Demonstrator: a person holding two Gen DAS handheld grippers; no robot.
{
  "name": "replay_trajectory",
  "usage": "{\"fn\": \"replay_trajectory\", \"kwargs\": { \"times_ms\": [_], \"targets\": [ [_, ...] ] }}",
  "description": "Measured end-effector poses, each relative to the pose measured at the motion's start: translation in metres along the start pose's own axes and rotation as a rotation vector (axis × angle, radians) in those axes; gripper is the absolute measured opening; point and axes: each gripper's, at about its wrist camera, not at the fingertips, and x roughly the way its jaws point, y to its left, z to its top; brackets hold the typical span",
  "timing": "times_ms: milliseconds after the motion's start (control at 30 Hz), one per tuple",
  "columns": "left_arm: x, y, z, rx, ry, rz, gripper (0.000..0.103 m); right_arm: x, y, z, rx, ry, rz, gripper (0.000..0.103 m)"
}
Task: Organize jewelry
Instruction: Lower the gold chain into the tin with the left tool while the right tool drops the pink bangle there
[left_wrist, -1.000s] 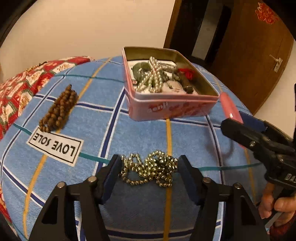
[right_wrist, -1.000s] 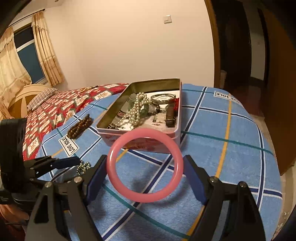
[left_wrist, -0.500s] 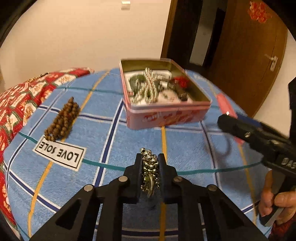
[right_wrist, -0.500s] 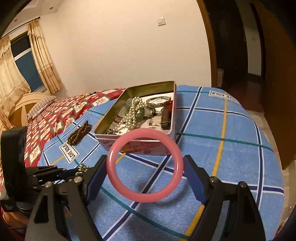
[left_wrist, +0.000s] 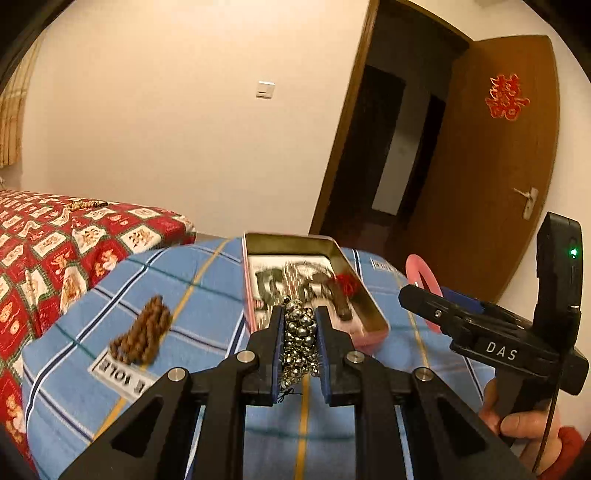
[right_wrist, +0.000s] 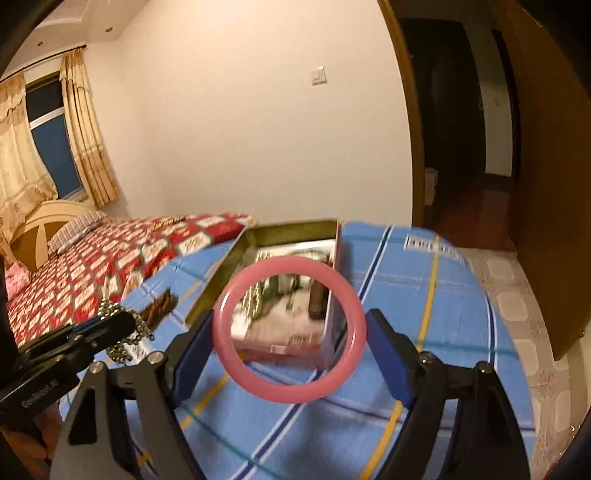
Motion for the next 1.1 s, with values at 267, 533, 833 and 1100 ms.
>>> {"fn": "replay_trajectory", "kwargs": {
  "times_ms": [267,533,833,1100],
  "targets": [
    [0.052,-0.004,0.022,-0.069,-0.007,-0.021,0.015,0.036,-0.007,0.038,0.047,-0.034,-0.021,0.083],
    [0.106,-0.011,0.025,-0.049,0.074,0.010,0.015,0.079,-0.015,0.059,0.111,-0.013,-0.023,0.083],
    [0.127,-0.007,0.021,-0.037,0.118,0.098,0.015,0.118,-0.016,0.049,0.085,0.084,-0.040,0.083],
    [0.134,-0.005,0.017,-0.017,0.134,0.167,0.015,0.126,-0.010,0.043,0.003,0.111,-0.068,0.084]
  ]
}}
